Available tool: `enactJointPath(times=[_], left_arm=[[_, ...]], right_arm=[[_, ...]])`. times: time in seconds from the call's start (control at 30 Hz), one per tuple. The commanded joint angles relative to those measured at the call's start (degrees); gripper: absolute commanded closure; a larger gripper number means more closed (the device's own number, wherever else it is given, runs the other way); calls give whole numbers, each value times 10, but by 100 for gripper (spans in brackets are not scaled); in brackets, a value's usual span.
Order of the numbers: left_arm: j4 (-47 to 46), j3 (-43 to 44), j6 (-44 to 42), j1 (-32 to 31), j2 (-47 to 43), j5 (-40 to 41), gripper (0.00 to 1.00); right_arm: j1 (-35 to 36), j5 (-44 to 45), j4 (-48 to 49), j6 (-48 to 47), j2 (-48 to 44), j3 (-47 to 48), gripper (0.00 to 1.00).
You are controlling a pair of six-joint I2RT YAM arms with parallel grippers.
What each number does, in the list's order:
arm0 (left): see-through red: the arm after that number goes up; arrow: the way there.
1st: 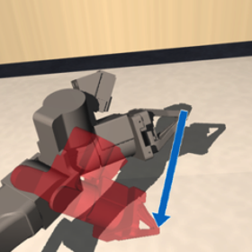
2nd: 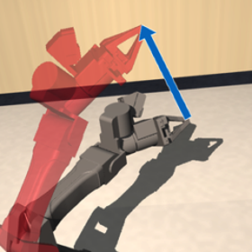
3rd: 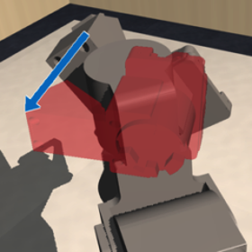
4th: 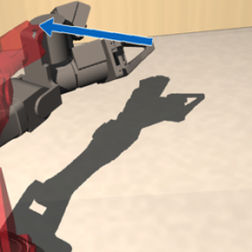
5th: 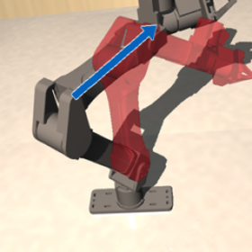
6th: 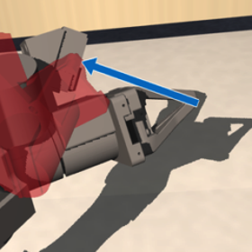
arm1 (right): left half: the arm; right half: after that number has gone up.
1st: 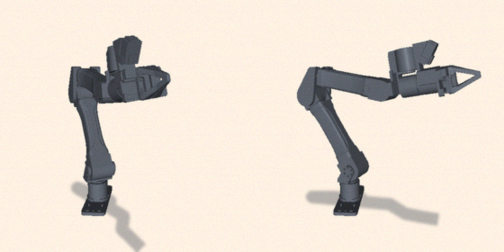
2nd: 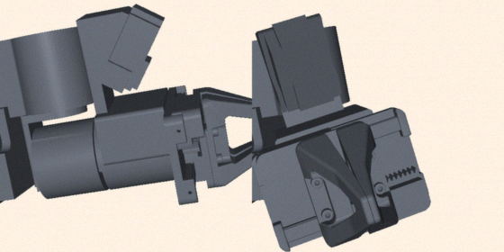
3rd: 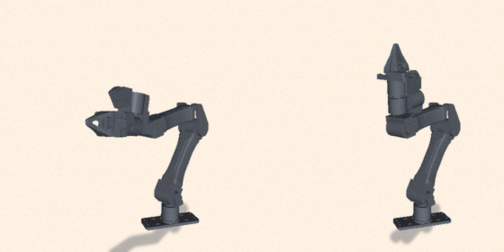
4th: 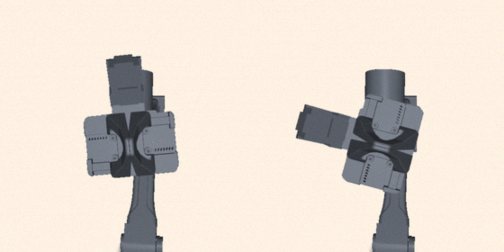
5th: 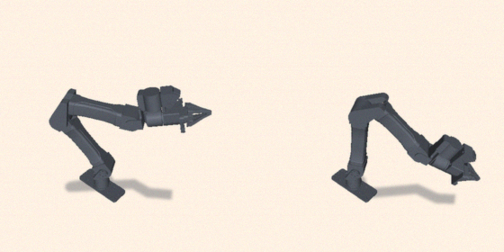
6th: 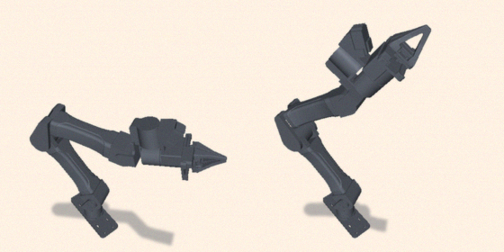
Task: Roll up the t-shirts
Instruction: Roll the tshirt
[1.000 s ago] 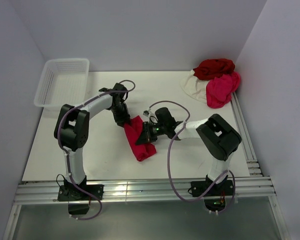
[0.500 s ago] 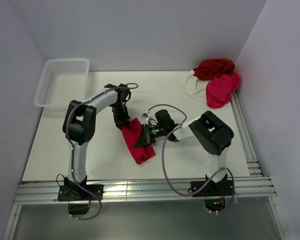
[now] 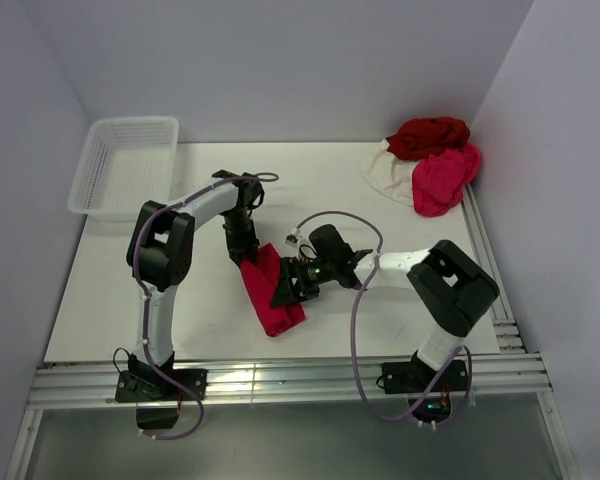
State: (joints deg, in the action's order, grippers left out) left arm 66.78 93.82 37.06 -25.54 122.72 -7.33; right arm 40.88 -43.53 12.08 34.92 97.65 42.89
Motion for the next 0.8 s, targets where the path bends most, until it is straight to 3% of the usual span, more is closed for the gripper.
enactJointPath(times=[0.0, 0.07, 0.1, 0.3, 0.37, 0.77], left_arm=[[19, -12, -11, -6, 4, 50, 100], [20, -10, -8, -11, 7, 53, 100], [19, -11, -8, -15, 9, 52, 100], [24, -5, -6, -29, 19, 54, 100], [26, -1, -5, -30, 17, 55, 100], [30, 9, -5, -30, 19, 39, 100]], right_arm=[[21, 65, -78, -32, -58, 4, 16], [34, 89, -109, -41, -74, 26, 15], [39, 114, -140, -53, -79, 34, 0], [92, 222, -273, -90, -73, 134, 0], [124, 301, -331, -97, -54, 188, 0], [218, 476, -434, -97, 52, 311, 0]])
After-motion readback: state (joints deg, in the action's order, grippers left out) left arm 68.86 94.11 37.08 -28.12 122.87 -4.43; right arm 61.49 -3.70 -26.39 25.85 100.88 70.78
